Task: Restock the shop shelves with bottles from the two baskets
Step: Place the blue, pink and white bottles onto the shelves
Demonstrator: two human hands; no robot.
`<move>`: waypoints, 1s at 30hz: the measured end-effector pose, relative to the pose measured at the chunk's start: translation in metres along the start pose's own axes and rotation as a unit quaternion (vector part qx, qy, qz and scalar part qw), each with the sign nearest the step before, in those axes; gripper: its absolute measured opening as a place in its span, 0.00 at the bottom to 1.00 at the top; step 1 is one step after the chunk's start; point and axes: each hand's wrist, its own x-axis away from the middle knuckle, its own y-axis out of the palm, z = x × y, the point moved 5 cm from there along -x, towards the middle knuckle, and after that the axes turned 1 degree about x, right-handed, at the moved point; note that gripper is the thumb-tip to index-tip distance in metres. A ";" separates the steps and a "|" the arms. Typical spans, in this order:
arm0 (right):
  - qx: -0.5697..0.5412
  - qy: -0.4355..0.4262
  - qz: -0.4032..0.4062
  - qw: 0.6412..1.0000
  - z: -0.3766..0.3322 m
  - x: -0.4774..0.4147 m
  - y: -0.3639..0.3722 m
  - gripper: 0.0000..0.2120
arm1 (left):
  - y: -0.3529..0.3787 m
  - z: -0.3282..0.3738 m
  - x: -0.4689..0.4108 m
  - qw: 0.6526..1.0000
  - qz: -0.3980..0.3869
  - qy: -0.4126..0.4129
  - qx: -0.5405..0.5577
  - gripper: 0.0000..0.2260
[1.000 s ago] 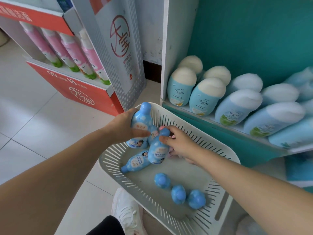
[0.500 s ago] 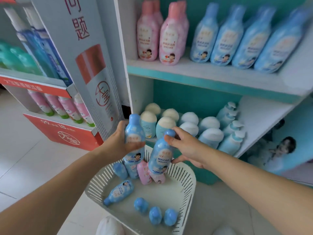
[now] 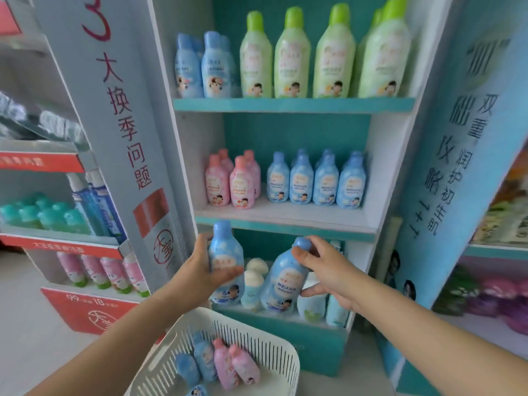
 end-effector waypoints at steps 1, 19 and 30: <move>0.002 -0.005 0.008 1.000 -0.006 0.005 -0.006 0.05 | -0.001 0.008 0.000 1.000 0.006 0.006 0.001 0.25; 0.050 -0.093 0.216 0.971 -0.097 -0.032 -0.070 0.11 | -0.005 0.063 -0.041 0.998 0.033 0.029 0.037 0.24; 0.275 -0.120 0.232 0.925 -0.126 -0.136 -0.039 0.19 | -0.023 0.046 -0.095 0.998 0.049 0.029 0.031 0.25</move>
